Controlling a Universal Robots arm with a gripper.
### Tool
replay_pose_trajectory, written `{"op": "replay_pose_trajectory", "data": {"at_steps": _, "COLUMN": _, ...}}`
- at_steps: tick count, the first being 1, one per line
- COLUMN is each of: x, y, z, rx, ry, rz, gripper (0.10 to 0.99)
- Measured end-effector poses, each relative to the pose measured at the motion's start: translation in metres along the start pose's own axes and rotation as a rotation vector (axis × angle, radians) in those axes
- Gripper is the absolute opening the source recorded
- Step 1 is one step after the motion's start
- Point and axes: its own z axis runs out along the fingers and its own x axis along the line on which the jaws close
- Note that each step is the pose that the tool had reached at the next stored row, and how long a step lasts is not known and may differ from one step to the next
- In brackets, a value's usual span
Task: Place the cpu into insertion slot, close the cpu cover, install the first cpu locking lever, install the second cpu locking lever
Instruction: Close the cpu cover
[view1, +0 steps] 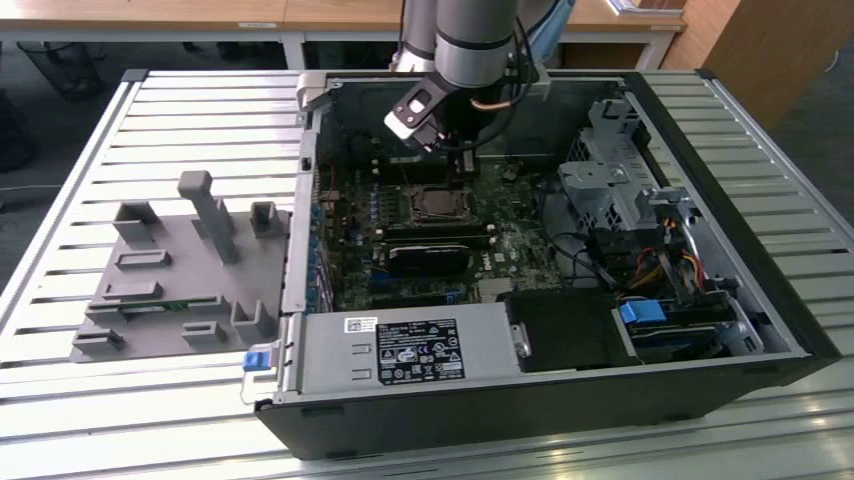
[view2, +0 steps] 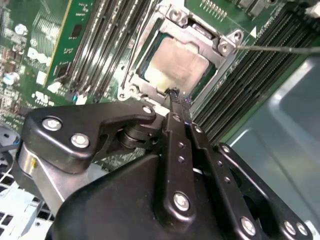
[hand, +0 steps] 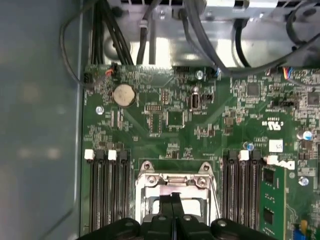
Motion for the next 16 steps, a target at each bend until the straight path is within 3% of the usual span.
{"op": "replay_pose_trajectory", "data": {"at_steps": 5, "x": -0.0003, "y": -0.0046, "z": 0.0070, "rx": 0.000, "ry": 0.0001, "rz": 0.000, "gripper": 0.106}}
{"op": "replay_pose_trajectory", "data": {"at_steps": 16, "x": -0.0027, "y": -0.0226, "z": 0.0105, "rx": 0.000, "ry": -0.0001, "rz": 0.000, "gripper": 0.106}}
